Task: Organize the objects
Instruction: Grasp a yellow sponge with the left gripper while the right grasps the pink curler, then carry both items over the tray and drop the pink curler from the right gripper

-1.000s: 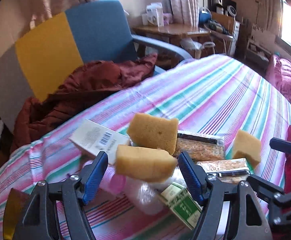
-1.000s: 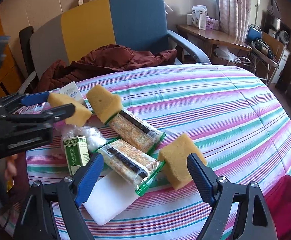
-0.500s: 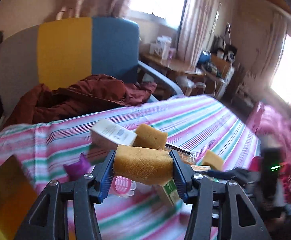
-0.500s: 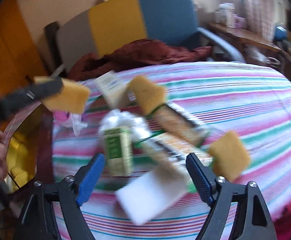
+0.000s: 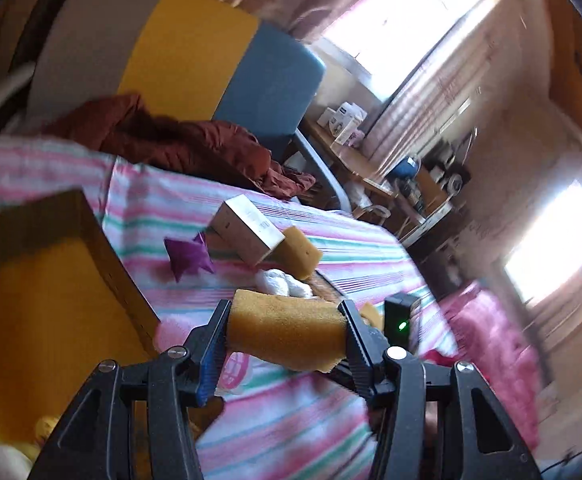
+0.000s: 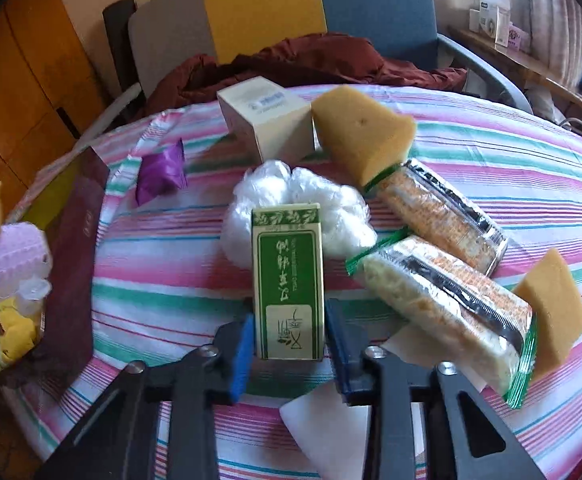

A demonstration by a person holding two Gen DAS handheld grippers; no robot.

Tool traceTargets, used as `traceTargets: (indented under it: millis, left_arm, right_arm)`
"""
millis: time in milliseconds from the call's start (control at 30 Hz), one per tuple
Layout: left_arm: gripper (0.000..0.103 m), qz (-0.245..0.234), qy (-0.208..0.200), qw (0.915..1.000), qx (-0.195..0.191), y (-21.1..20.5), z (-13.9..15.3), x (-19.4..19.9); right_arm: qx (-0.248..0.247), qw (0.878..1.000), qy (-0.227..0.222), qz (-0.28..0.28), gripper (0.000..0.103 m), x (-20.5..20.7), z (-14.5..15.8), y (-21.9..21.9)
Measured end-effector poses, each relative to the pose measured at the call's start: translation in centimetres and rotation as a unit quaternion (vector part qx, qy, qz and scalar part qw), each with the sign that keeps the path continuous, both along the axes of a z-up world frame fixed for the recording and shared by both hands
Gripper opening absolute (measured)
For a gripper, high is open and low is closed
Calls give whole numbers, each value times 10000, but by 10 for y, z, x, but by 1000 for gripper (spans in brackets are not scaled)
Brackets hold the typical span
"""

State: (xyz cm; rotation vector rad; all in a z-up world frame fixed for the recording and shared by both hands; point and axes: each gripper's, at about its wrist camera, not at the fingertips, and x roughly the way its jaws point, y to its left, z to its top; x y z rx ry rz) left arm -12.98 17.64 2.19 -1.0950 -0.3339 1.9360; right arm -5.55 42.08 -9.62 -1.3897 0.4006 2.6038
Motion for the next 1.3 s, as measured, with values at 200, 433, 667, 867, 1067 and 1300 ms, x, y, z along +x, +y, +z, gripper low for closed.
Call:
traceTargets:
  millis: [200, 433, 667, 867, 1067, 1300]
  left_arm:
    - [53, 102, -359, 9990, 244, 1, -1, -6]
    - [53, -3, -430, 9983, 402, 22, 11, -10]
    - [53, -399, -639, 9955, 571, 50, 15, 12]
    - [53, -570, -711, 9940, 604, 61, 18, 26]
    - [53, -306, -551, 9962, 605, 40, 26, 26]
    - [53, 551, -257, 9976, 318, -42, 24, 12]
  right_arm:
    - [297, 9994, 85, -136, 86, 9, 12, 2]
    - [-39, 9920, 1173, 472, 92, 35, 67, -20]
    - [-832, 9720, 1975, 962, 92, 37, 95, -57]
    - [-829, 9732, 1898, 996, 66, 38, 94, -62]
    - [-389, 9809, 1463, 1219, 37, 35, 85, -76]
    - [-435, 9851, 1102, 1244, 37, 29, 66, -83]
